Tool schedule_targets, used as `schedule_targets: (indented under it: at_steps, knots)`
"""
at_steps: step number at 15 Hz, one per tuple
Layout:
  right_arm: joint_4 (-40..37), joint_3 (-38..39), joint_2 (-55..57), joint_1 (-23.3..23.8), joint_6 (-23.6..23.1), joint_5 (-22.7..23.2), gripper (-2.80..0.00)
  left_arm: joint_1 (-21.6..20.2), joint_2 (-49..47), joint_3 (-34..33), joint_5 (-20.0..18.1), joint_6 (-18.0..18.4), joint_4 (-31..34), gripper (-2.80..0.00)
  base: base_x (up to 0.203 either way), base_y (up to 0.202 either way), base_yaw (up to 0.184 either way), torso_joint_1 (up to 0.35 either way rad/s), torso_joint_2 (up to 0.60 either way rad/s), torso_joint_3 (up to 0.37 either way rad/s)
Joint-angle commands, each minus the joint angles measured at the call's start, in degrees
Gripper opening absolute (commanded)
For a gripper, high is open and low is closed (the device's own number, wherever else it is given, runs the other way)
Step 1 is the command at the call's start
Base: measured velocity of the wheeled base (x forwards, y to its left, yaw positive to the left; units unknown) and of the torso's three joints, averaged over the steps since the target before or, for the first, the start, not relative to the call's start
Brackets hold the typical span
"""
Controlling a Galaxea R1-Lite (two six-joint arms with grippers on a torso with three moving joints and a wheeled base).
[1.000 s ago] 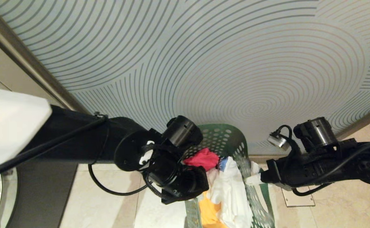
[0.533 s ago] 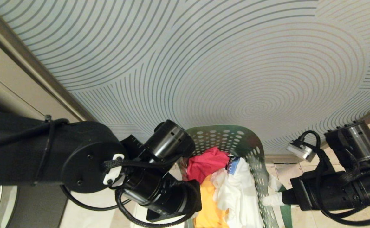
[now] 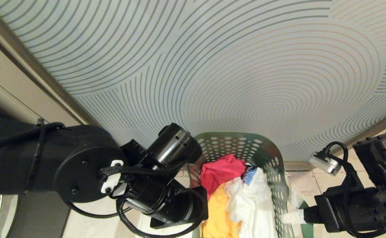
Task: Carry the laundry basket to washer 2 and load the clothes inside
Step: Pick up the clothes basket and put it beside the washing machine
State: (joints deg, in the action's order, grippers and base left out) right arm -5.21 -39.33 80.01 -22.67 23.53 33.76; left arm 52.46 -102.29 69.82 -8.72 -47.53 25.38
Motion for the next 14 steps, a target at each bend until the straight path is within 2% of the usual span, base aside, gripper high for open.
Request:
schedule_targets:
  at_steps: [1,5,14]
  knots:
    - [0.0,0.0,-0.6,-0.2,0.7,0.2,-2.8,0.1,0.1,-0.2,-0.1,-0.3,0.2,-2.8,0.0,0.0,0.0,0.0,0.0,0.0]
    - [0.0,0.4,-1.0,-0.2,1.0,0.2,-2.8,0.3,0.3,-0.2,-0.1,-0.4,1.3,-2.8,0.0,0.0,0.0,0.004,0.0,0.115]
    - [0.1,1.2,-2.2,-0.3,0.8,0.4,-2.8,2.3,0.3,0.1,-0.1,-0.3,2.4,-2.8,0.0,0.0,0.0,0.001,0.0,0.203]
